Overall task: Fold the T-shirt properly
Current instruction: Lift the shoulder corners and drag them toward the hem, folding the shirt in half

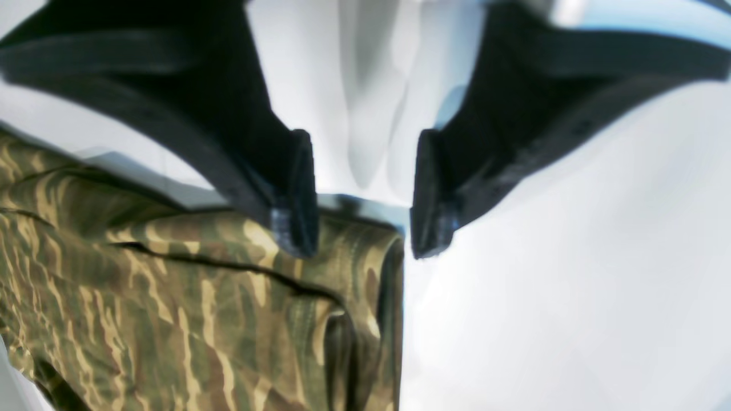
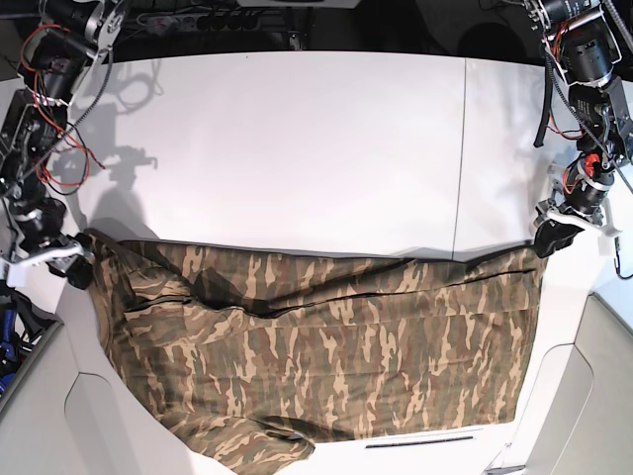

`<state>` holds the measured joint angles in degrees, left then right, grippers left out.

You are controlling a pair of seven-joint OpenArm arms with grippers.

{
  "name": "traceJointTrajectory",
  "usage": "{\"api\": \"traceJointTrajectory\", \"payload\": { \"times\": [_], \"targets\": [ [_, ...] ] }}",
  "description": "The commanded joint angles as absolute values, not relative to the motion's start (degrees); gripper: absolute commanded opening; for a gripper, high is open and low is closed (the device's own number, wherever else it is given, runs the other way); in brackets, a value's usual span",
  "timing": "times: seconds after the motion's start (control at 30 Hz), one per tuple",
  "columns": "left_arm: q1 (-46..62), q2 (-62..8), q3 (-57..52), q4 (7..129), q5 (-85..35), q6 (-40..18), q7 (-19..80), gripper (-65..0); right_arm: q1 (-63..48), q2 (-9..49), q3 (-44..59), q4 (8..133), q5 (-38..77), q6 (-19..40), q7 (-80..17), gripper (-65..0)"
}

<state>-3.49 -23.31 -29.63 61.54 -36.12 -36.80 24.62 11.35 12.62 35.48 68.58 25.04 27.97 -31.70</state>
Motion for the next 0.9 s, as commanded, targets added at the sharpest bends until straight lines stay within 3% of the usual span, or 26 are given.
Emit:
{"api": "traceJointTrajectory", "payload": {
  "times": [0.0, 0.07, 0.3, 0.47, 0.87],
  "targets": [
    [-4.27, -24.43, -29.8, 62.5, -37.63, -38.02, 23.68, -27.0, 11.77, 13.54, 36.51, 69.65, 26.15, 28.03, -30.48, -35.5],
    [-4.27, -24.43, -29.8, 62.5, -38.41, -38.02, 23.83, -24.4, 10.66, 13.61, 37.8, 69.63, 26.17, 27.14, -30.46, -35.5],
    [-4.32, -23.64, -29.8, 62.5, -38.96, -37.98, 23.81, -24.4, 9.72, 13.63, 38.11, 68.2, 27.29, 26.79, -30.2, -34.8],
    [-4.64, -21.74, -29.8, 62.5, -36.58, -34.57, 23.51, -24.4, 10.07, 13.61, 36.25, 64.4, 28.49, 26.81, -28.64, -22.7],
    [-7.46, -21.41, -23.83, 62.5, -30.39, -27.09, 18.79, -24.4, 10.83, 13.13, 25.3, 60.82, 28.45, 26.68, -21.02, -22.8]
  ]
}}
